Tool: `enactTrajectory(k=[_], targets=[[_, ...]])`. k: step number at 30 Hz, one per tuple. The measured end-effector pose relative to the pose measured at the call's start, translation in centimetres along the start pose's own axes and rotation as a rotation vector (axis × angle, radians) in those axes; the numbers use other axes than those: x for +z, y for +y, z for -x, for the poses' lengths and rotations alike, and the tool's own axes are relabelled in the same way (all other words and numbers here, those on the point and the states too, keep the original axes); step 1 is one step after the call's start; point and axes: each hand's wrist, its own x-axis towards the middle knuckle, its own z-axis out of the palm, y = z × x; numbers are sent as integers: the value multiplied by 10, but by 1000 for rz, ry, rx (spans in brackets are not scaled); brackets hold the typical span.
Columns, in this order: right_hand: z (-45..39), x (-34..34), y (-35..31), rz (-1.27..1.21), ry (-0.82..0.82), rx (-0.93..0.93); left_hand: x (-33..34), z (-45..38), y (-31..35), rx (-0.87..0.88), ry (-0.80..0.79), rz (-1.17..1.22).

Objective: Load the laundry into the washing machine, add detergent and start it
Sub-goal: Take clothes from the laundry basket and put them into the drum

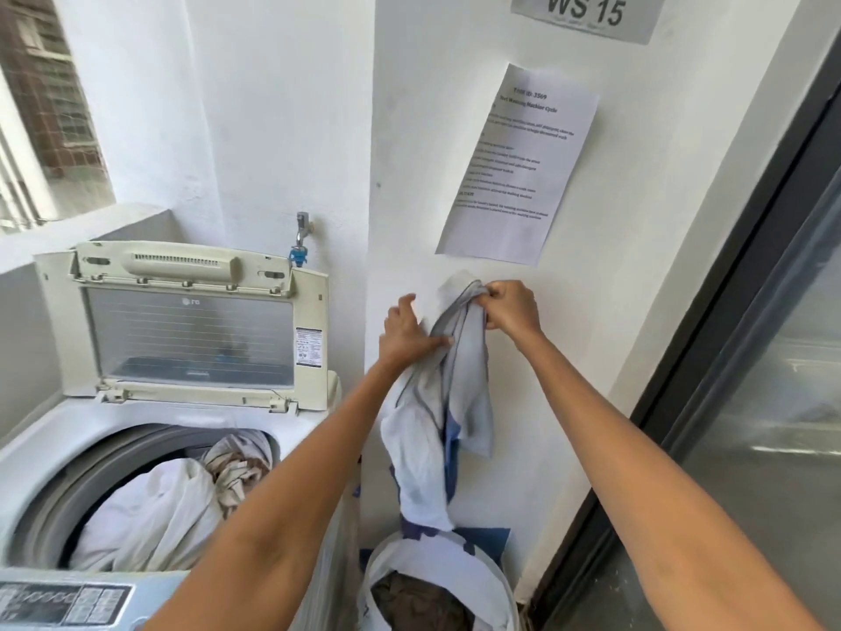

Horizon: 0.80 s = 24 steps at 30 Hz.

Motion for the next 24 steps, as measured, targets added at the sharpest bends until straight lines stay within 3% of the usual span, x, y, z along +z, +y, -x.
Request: enactTrajectory(k=[3, 5, 7, 11, 14, 18, 24], targets=[[-19, 4, -14, -152, 83, -19, 7, 19, -41, -157, -262, -95], [-20, 2, -26, -159, 86, -19, 0, 27, -50, -174, -254, -160], [-12, -2, -37, -76, 99, -33, -23, 23, -45, -153, -99, -163], [4, 13, -65, -22, 69, -94, -93, -1, -19, -83, 193, 166], [8, 40, -114, -211, -1, -141, -145, 4, 4, 103, 350, 254], [15, 64, -197, -613, -148, -106, -222, 13, 4, 180, 700, 291], [25, 114, -283, -943, -199, -132, -325, 34, -16, 175, 828, 279]])
